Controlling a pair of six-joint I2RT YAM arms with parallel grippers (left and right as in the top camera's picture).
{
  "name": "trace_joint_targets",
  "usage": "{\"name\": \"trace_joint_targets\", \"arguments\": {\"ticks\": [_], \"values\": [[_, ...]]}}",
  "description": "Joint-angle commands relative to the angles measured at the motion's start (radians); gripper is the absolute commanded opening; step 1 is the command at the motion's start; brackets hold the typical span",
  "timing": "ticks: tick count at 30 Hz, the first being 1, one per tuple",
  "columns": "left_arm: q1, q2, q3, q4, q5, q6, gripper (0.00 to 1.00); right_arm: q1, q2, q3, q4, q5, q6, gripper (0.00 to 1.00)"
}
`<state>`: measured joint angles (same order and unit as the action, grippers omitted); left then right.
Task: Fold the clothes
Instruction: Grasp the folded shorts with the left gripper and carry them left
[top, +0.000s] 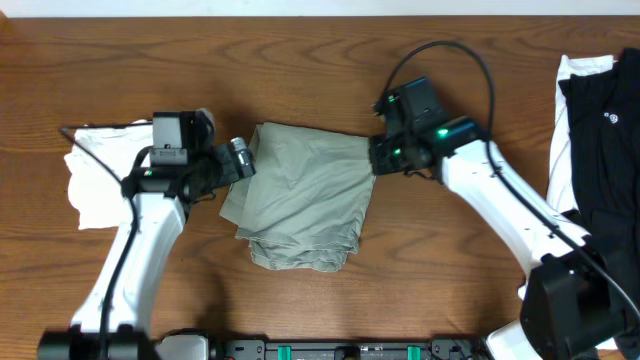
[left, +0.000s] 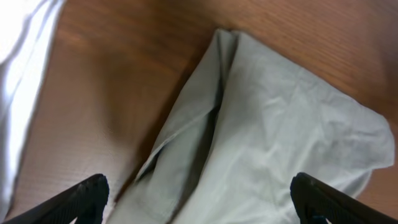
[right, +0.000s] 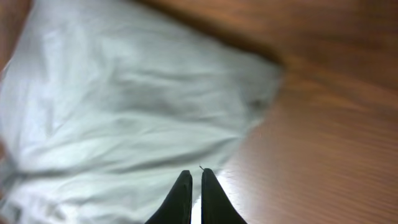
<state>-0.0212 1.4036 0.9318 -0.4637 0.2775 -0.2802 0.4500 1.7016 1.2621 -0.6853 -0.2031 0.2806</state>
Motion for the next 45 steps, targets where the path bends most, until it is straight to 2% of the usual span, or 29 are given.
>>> {"name": "trace_joint_targets", "arguments": {"ticks": [1, 4, 8, 13, 16, 20, 24, 26, 28, 29, 30, 31, 36, 45], "values": [[0.003, 0.107, 0.000, 0.050, 0.080, 0.121, 0.96, 0.056, 0.041, 0.000, 0.003, -0.043, -0.008, 0.07], [0.003, 0.207, 0.000, 0.109, 0.161, 0.179, 0.98, 0.088, 0.086, 0.000, 0.021, -0.034, -0.006, 0.07], [0.003, 0.319, 0.000, 0.161, 0.205, 0.183, 0.99, 0.106, 0.174, 0.000, 0.048, -0.033, 0.011, 0.08], [0.003, 0.390, 0.000, 0.154, 0.356, 0.198, 0.99, 0.107, 0.295, 0.000, 0.084, -0.034, 0.011, 0.07], [0.002, 0.398, 0.000, 0.118, 0.394, 0.198, 0.99, 0.107, 0.350, 0.000, 0.093, -0.034, 0.011, 0.07], [0.002, 0.398, 0.000, 0.082, 0.465, 0.208, 0.84, 0.107, 0.376, 0.000, 0.098, -0.034, 0.011, 0.07], [-0.005, 0.398, 0.000, 0.072, 0.486, 0.220, 0.75, 0.107, 0.375, 0.000, 0.114, -0.041, 0.011, 0.07], [-0.013, 0.398, 0.000, 0.072, 0.486, 0.220, 0.63, 0.108, 0.375, 0.000, 0.114, -0.041, 0.011, 0.07], [-0.018, 0.398, 0.000, 0.073, 0.486, 0.220, 0.39, 0.108, 0.375, 0.000, 0.114, -0.041, 0.011, 0.06], [-0.018, 0.398, 0.000, 0.074, 0.486, 0.220, 0.19, 0.108, 0.375, 0.000, 0.109, -0.041, 0.011, 0.06], [-0.017, 0.397, 0.000, 0.074, 0.486, 0.220, 0.10, 0.107, 0.374, 0.000, 0.104, -0.041, 0.011, 0.04], [-0.016, 0.397, 0.000, 0.076, 0.485, 0.220, 0.06, 0.105, 0.371, 0.000, 0.095, -0.041, 0.011, 0.04], [-0.007, 0.367, 0.019, 0.066, 0.431, 0.220, 0.06, 0.074, 0.295, 0.002, 0.016, -0.040, 0.008, 0.01], [-0.001, 0.250, 0.238, -0.128, 0.062, 0.248, 0.06, -0.061, -0.086, 0.002, -0.206, -0.029, -0.053, 0.02]]}}
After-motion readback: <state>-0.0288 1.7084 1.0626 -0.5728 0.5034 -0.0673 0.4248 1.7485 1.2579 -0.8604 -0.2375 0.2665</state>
